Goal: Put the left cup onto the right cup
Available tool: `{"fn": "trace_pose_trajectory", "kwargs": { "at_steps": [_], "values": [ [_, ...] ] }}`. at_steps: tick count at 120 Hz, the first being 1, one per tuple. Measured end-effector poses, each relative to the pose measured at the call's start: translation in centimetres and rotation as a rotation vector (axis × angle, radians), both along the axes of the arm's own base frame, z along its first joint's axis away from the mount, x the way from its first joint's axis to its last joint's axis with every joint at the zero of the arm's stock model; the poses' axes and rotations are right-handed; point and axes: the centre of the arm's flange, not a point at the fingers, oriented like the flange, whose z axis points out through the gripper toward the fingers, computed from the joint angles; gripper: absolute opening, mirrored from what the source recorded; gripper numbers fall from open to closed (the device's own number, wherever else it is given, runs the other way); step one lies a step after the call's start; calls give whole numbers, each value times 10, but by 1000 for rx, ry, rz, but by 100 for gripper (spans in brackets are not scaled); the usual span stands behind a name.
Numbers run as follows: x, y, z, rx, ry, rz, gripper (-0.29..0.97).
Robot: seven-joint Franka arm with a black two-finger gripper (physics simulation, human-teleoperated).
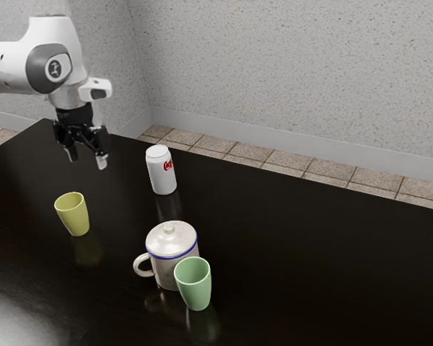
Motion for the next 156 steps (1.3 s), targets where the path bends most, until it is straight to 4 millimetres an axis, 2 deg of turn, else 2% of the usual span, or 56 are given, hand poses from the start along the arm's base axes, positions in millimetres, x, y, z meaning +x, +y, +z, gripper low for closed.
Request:
{"fn": "trace_pose_trajectory", "kwargs": {
  "at_steps": [15,35,43,56,67,91,128,142,147,156],
  "values": [
    [-17,3,-29,12,-24,5,68],
    [-8,20,-65,36,-31,31,68],
    [-6,36,-79,43,-21,55,68],
    [-13,76,-104,49,6,124,68],
    [-14,91,-118,55,10,142,68],
    [-4,87,-131,70,-23,122,68],
    [9,89,-178,83,-36,115,68],
    [12,90,-189,85,-41,115,68],
    [12,90,-190,86,-44,116,63],
    [13,90,-191,87,-48,117,42]
  ]
}}
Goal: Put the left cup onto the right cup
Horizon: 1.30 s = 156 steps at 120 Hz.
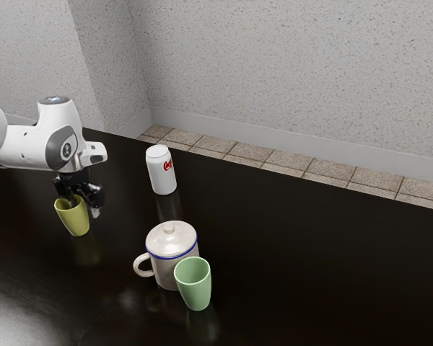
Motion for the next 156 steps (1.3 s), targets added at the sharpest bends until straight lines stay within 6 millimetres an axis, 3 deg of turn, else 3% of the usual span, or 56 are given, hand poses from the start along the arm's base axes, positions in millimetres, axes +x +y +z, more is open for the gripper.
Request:
{"fn": "trace_pose_trajectory", "kwargs": {
  "at_steps": [11,25,66,74,94,113,156],
  "values": [
    [-2,1,-3,-2,5,3,20],
    [-3,2,-5,-3,8,6,5],
    [-4,5,2,0,0,10,-7],
    [-5,5,12,-1,-9,12,-8],
    [-11,-3,63,-12,-40,6,-8],
    [-12,-44,101,-29,-34,-64,-8],
    [-27,-190,164,-75,16,-331,-8]
  ]
}}
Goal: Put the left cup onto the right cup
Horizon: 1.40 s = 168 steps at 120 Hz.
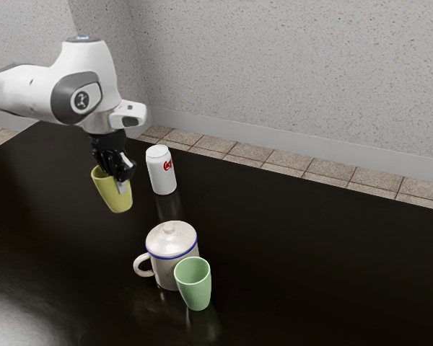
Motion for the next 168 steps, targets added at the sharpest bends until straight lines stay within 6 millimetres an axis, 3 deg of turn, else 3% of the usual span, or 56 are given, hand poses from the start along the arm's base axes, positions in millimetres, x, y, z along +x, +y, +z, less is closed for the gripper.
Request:
{"fn": "trace_pose_trajectory", "kwargs": {
  "at_steps": [6,17,24,58,82,94,122,146,168],
  "values": [
    [-9,-10,11,-7,-4,-21,-8],
    [-20,-5,27,-15,-6,-17,-8],
    [-26,-13,34,-15,-1,-35,-8],
    [-45,-116,44,0,14,-227,-8],
    [-52,-168,38,-5,9,-308,-8],
    [-52,-190,22,-10,7,-336,-8],
    [-50,-198,-14,-24,1,-326,-8],
    [-60,-216,-30,-25,0,-354,-8],
    [-57,-216,-44,-25,6,-345,-8]
  ]
}}
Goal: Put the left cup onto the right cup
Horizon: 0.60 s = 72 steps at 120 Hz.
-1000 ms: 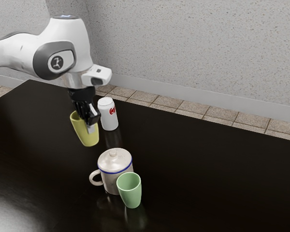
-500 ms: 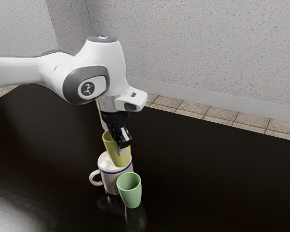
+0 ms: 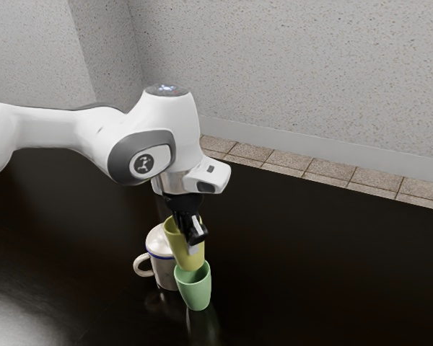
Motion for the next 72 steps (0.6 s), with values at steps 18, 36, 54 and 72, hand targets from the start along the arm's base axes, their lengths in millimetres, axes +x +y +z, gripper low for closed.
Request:
{"fn": "trace_pose_trajectory", "kwargs": {
  "at_steps": [18,36,54,72],
  "values": [
    [0,1,-7,3,7,5,-8],
    [-3,-3,-20,11,26,0,-8],
    [-2,-12,-31,14,34,-13,-8],
    [-1,-21,-45,17,41,-26,-8]
  ]
}}
